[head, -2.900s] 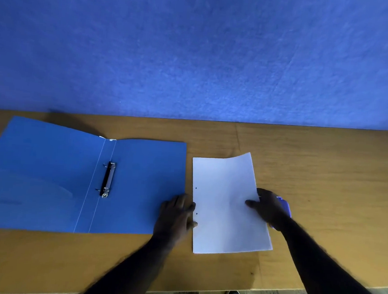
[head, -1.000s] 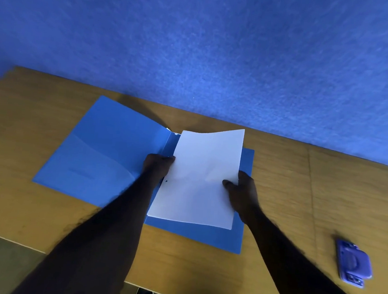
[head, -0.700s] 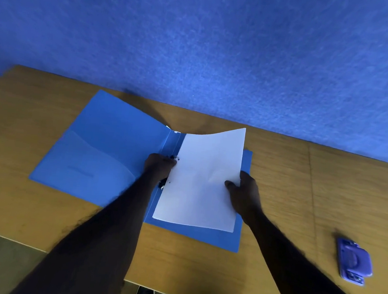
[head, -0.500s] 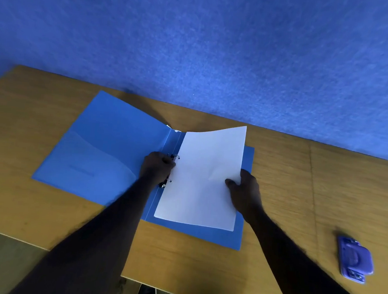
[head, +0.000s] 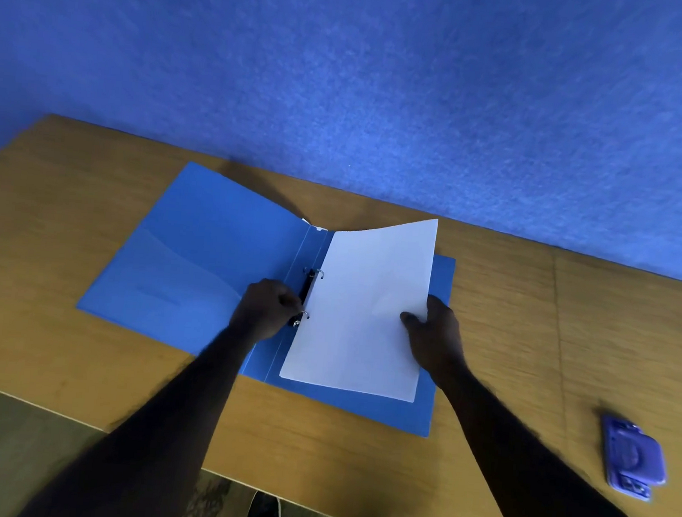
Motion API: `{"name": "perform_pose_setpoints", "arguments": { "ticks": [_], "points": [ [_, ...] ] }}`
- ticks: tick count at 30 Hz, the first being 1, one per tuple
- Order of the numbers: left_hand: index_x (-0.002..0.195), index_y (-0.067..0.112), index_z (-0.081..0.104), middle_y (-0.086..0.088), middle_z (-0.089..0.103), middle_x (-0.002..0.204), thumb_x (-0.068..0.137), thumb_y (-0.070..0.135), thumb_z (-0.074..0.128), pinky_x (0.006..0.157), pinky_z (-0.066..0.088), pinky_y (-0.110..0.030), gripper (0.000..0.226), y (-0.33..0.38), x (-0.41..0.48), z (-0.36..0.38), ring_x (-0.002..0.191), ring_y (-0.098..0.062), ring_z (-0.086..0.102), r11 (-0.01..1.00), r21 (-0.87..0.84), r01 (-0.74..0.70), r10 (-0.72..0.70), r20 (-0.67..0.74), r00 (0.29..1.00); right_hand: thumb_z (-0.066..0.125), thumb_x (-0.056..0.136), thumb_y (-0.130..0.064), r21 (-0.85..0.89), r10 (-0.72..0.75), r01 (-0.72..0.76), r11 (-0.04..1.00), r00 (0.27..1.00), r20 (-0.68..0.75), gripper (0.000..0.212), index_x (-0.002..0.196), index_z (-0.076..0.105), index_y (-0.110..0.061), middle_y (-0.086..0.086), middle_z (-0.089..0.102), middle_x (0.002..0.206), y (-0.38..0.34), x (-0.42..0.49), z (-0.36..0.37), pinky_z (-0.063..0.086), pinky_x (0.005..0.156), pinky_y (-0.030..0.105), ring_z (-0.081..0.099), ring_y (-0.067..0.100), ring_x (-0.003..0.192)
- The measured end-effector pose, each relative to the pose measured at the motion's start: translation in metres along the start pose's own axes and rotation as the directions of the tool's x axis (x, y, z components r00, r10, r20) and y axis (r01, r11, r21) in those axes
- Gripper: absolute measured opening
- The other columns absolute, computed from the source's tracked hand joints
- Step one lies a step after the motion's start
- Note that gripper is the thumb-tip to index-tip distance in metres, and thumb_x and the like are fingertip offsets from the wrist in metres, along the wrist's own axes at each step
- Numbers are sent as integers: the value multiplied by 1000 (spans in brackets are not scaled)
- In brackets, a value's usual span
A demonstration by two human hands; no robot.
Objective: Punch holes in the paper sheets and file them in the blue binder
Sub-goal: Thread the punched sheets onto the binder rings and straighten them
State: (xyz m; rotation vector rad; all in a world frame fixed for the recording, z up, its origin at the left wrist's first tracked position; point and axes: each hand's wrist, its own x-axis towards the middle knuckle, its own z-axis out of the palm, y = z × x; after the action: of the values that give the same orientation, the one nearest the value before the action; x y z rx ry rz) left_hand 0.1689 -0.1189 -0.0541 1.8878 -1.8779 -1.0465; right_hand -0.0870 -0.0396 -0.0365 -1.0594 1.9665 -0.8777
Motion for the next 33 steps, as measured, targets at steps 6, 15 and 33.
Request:
{"name": "perform_pose_setpoints", "arguments": {
  "ticks": [6, 15, 33],
  "points": [
    [57, 9, 61, -2, 61, 59, 82, 24, 68, 60, 44, -26, 30, -2, -9, 9, 68, -24, 64, 999, 17, 48, -45, -133, 990, 59, 90, -19, -69, 101, -104, 992, 994, -47, 29, 117, 55, -10, 10, 65, 115, 23, 2, 12, 54, 75, 35, 61, 24, 94],
    [56, -1, 61, -10, 53, 51, 84, 28, 67, 48, 35, -24, 41, -1, -14, 16, 53, -23, 56, 995, 0, 104, -103, -157, 982, 69, 80, -43, -571, -214, 143, 808, 975, -59, 70, 140, 39, -20, 10, 38, 141, 17, -10, 36, 35, 104, 46, 38, 32, 130],
    [54, 4, 52, -7, 55, 54, 87, 28, 56, 60, 33, -26, 41, 10, 3, 11, 66, -27, 60, 992, 4, 125, -123, -146, 982, 65, 77, -64, -658, -70, 403, 636, 879, 471, 89, 150, 18, -44, -1, -14, 164, -5, 2, 102, 7, 107, 76, -18, 35, 149]
  ]
}}
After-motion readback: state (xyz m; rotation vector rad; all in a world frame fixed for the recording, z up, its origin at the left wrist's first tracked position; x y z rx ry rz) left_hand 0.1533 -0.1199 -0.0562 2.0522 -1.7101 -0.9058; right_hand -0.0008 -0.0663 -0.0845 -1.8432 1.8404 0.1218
